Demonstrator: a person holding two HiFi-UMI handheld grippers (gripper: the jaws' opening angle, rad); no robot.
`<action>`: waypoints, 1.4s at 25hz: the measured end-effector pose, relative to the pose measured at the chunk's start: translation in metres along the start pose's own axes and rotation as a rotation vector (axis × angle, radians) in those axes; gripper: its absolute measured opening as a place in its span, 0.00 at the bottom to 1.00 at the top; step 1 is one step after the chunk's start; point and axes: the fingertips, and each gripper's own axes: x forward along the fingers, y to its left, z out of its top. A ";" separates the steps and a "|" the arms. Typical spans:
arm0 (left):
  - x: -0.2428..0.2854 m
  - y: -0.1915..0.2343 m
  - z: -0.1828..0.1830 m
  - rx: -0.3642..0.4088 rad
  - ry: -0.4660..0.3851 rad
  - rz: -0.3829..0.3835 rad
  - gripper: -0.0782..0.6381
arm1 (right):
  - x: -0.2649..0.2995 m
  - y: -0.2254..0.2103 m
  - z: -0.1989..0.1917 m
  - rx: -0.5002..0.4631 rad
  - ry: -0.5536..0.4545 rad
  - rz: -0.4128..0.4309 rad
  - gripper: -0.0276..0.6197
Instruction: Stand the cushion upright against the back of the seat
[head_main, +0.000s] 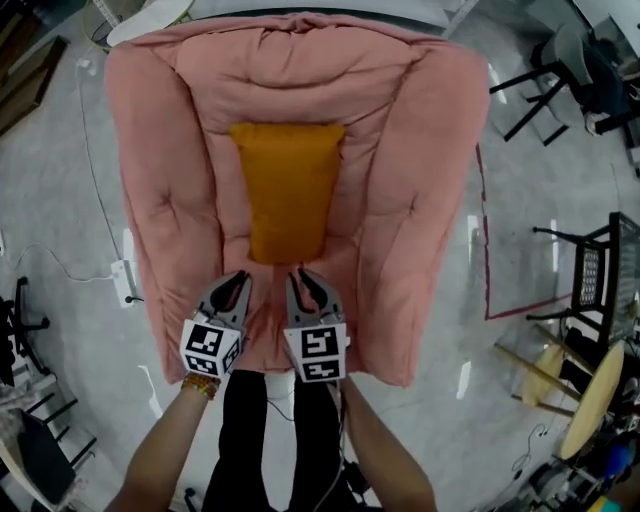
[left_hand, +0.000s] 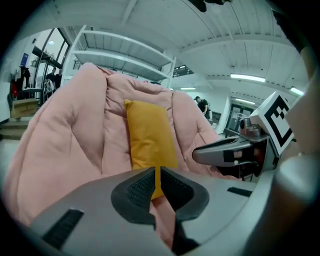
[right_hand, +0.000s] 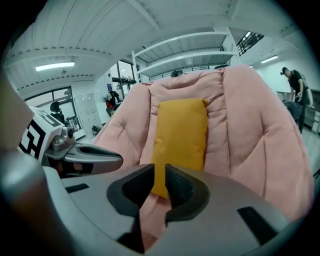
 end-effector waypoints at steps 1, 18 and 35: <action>0.011 0.002 -0.006 0.002 0.008 -0.008 0.14 | 0.009 -0.004 -0.007 -0.002 0.011 0.011 0.17; 0.109 0.022 -0.050 -0.105 0.136 -0.045 0.33 | 0.094 -0.061 -0.059 -0.018 0.194 -0.019 0.32; -0.036 -0.090 -0.140 -0.405 0.319 -0.208 0.28 | -0.034 0.029 -0.142 0.142 0.362 0.103 0.28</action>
